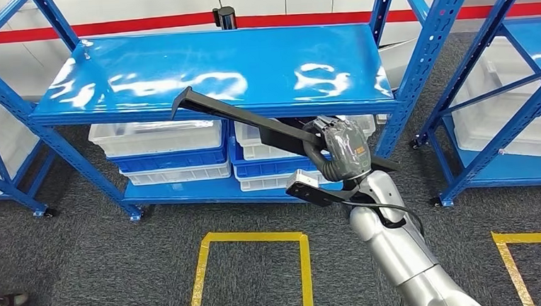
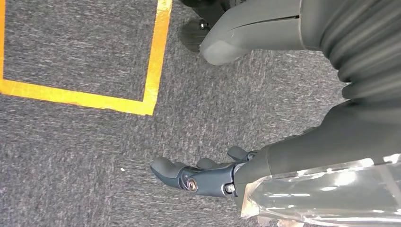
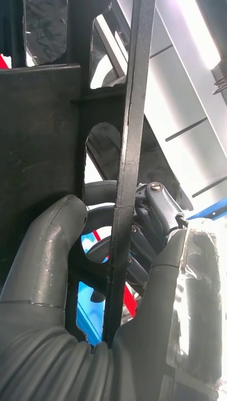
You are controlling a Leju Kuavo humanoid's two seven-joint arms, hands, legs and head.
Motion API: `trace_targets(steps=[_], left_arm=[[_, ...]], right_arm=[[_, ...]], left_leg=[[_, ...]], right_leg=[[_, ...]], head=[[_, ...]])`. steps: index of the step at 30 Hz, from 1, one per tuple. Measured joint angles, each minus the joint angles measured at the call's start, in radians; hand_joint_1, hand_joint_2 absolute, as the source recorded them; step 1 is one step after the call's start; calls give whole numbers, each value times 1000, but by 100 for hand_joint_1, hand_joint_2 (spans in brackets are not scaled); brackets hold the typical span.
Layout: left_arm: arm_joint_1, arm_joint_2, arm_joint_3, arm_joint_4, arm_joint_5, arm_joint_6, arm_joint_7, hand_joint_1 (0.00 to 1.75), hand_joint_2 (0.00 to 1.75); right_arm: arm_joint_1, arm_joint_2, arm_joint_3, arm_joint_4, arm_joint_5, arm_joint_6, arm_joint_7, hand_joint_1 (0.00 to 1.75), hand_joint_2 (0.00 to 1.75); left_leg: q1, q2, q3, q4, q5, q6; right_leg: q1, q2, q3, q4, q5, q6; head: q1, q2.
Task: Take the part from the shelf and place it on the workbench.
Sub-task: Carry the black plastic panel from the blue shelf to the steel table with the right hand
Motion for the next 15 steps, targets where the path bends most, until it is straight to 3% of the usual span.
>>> trace_targets(steps=[1,2,3,6,7,11,13,15], left_arm=[[0,0,0,0,0,0,0,0,175],[0,0,0,0,-1,0,0,0,175],[1,0,0,0,-2,0,0,0,175],[-1,2,0,0,-6,0,0,0,175],[-2,4,0,0,-6,0,-1,0,175],[-2,4,0,0,-12,0,-1,0,175],[-3,3,0,0,-16,0,0,0,175],[-3,2,0,0,-18,-1,2,0,175]], right_arm=[[0,0,0,0,2,-1,3,168,175],[0,0,-1,0,4,-1,5,168,175],[0,0,-2,0,4,-1,6,168,175],[-7,-2,-10,0,4,-2,9,168,175],[-11,-3,-14,0,3,-3,10,168,175],[-20,-9,-22,-1,-1,-6,12,168,175],[-20,-14,-27,-1,-3,-10,15,168,175],[-16,-18,-30,-1,-3,-14,18,168,175]], left_leg=[[1,0,-19,56,-25,-1],[2,-1,-20,74,-30,0],[2,-1,0,53,-17,4],[-5,-6,132,-152,50,32],[-9,-7,160,-198,60,41],[-16,-3,171,-241,84,59],[-11,2,171,-266,108,66],[-10,4,161,-272,120,70]], right_leg=[[2,0,-6,0,4,-2],[4,0,-11,0,8,-3],[6,0,-16,0,12,-2],[13,1,-20,0,21,4],[14,1,-21,-1,24,7],[17,-2,-28,-8,35,29],[21,-3,-57,45,0,27],[17,-3,-111,175,-67,19]], head=[[0,0],[0,0],[0,0],[1,0],[1,0],[-1,0],[1,0],[3,0]])
